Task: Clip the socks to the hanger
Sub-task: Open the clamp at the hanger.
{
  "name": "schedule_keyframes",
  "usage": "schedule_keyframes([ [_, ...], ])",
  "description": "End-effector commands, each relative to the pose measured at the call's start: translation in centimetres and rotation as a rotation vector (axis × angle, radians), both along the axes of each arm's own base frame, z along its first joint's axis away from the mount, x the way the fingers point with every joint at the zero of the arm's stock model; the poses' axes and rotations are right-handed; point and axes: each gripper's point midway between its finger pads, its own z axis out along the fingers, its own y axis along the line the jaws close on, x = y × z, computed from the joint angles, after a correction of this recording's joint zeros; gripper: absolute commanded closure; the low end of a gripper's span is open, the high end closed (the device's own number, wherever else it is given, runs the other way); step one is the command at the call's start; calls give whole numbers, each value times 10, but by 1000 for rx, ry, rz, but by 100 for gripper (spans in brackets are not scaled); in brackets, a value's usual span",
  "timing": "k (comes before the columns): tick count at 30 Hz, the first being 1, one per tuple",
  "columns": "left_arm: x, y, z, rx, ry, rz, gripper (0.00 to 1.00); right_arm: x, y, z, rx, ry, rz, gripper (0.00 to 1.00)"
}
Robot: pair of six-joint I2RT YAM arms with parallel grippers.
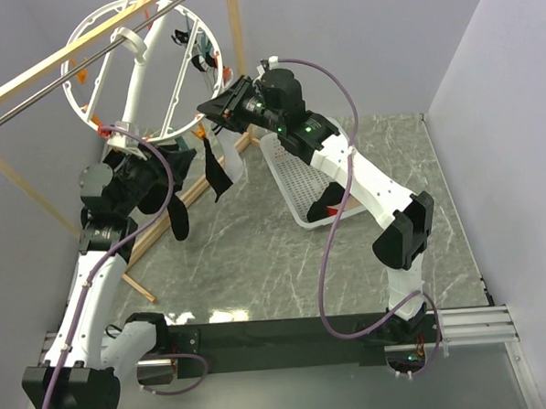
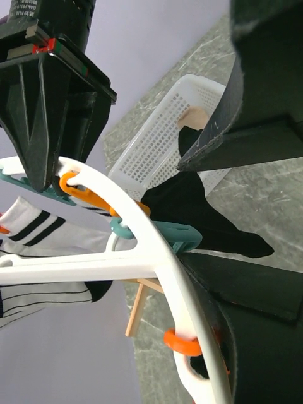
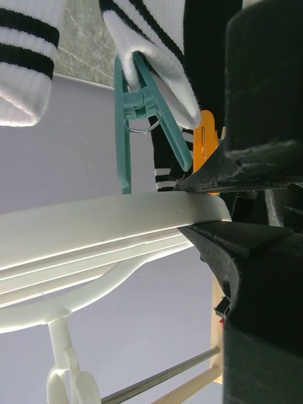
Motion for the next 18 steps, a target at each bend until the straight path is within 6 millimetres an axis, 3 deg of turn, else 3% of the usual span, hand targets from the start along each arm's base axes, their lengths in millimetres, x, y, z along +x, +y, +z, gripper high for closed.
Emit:
schedule_keyframes([
  [1,4,7,21,8,-108,32,40,-23,-4,52,86,-101,56,83],
  [7,12,23,22,13,-100,118,36,-23,-5,53,89,-104,52,83],
  [18,21,26,16,54,-116,99,29,-25,-3,53,93,-101,64,84],
])
